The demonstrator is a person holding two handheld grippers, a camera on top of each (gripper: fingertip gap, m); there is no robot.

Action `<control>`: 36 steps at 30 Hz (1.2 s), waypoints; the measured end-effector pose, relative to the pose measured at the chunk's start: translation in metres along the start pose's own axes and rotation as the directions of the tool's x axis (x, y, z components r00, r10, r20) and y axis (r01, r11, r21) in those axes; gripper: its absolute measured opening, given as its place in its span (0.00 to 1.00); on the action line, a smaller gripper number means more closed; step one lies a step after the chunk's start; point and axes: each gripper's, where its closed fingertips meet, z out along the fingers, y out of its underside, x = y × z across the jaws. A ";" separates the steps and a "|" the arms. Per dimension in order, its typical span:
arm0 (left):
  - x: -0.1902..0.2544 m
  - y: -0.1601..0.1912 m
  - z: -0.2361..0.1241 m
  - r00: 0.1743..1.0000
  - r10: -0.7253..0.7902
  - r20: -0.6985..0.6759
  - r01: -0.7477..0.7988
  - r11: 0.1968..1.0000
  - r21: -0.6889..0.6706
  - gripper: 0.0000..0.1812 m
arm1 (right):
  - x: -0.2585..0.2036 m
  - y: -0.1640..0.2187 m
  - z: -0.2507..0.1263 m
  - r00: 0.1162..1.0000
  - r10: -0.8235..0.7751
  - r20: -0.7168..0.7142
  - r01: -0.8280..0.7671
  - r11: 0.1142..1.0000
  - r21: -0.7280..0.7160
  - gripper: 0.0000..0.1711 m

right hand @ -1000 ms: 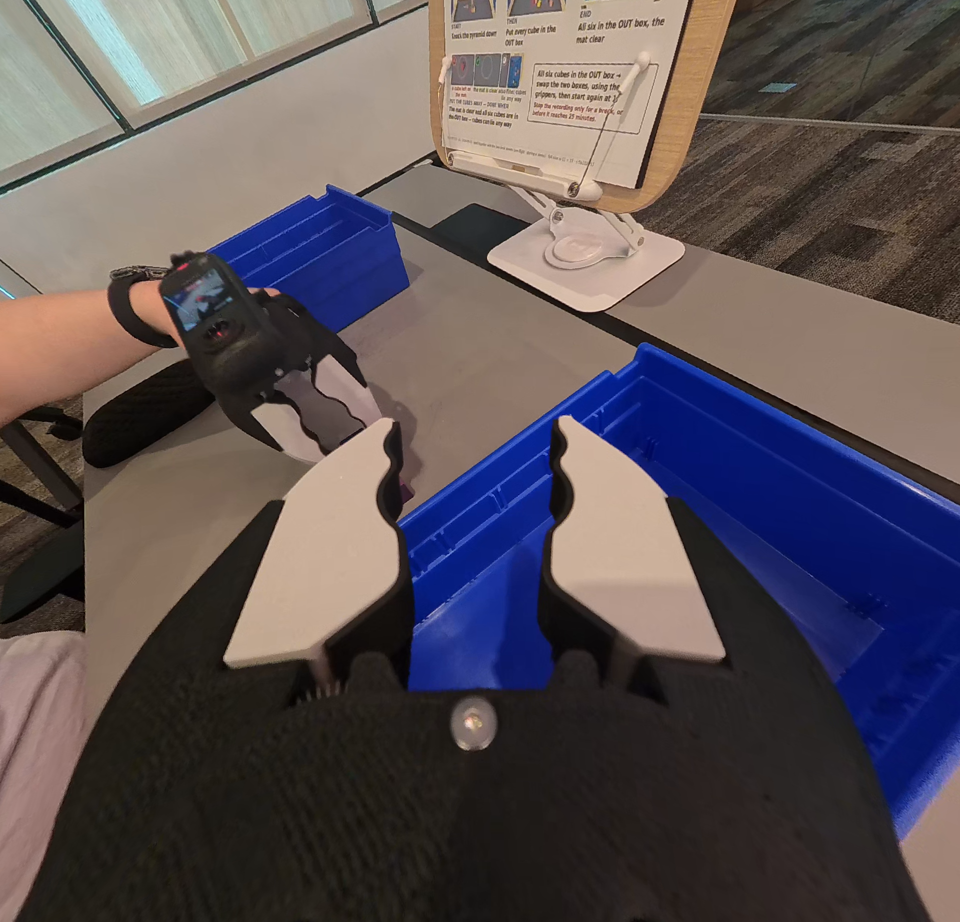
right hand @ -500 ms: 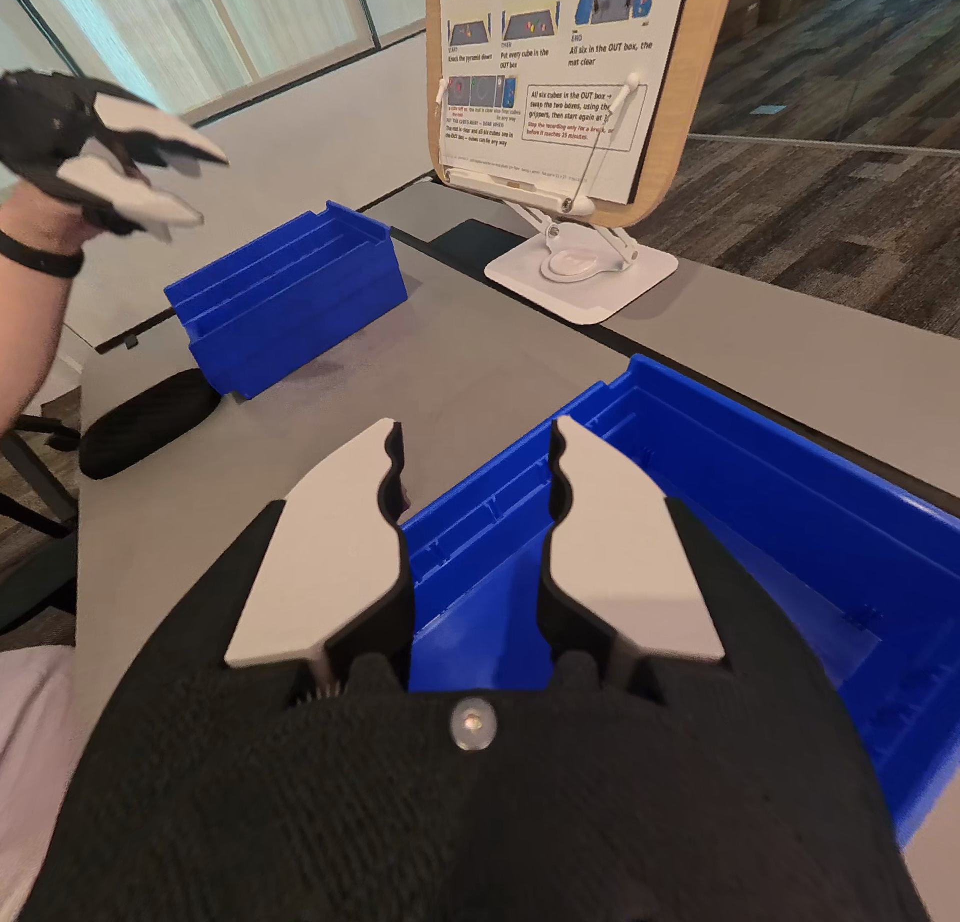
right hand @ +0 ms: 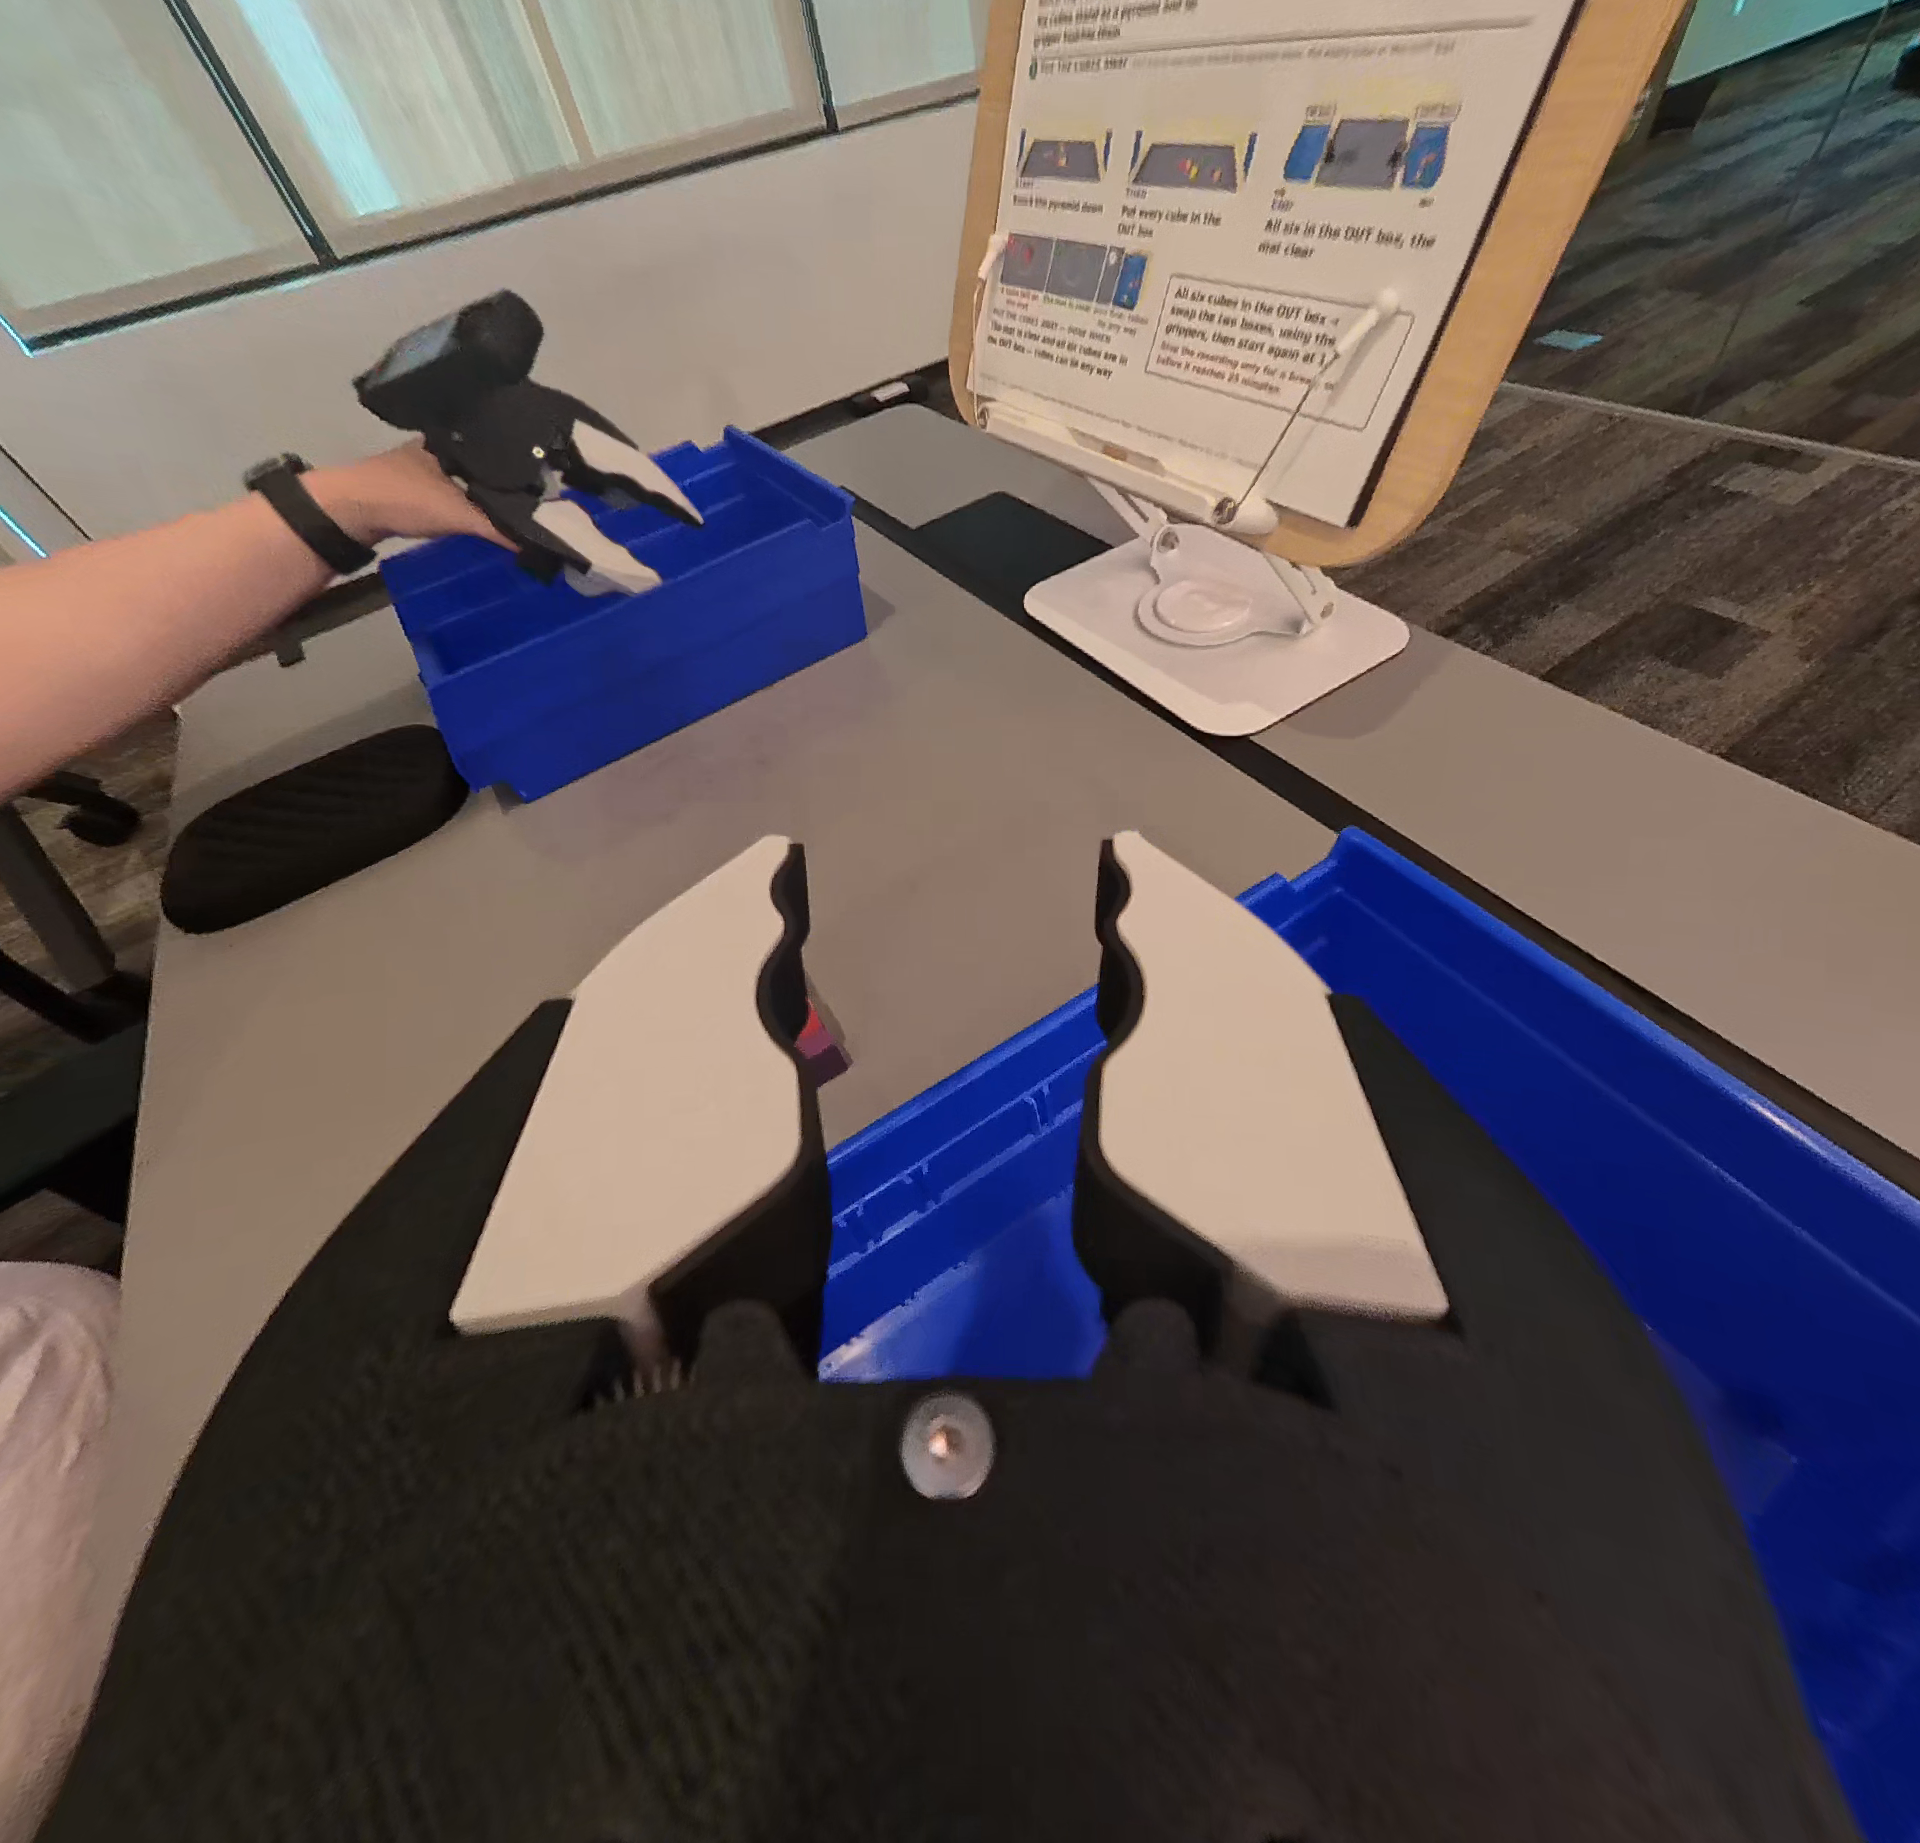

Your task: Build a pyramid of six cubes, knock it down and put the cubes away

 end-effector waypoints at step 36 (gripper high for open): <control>-0.017 -0.017 -0.011 0.986 0.157 -0.052 -0.159 0.987 -0.018 0.16 | 0.006 0.026 0.015 1.000 -0.027 -0.001 0.027 0.989 -0.147 0.32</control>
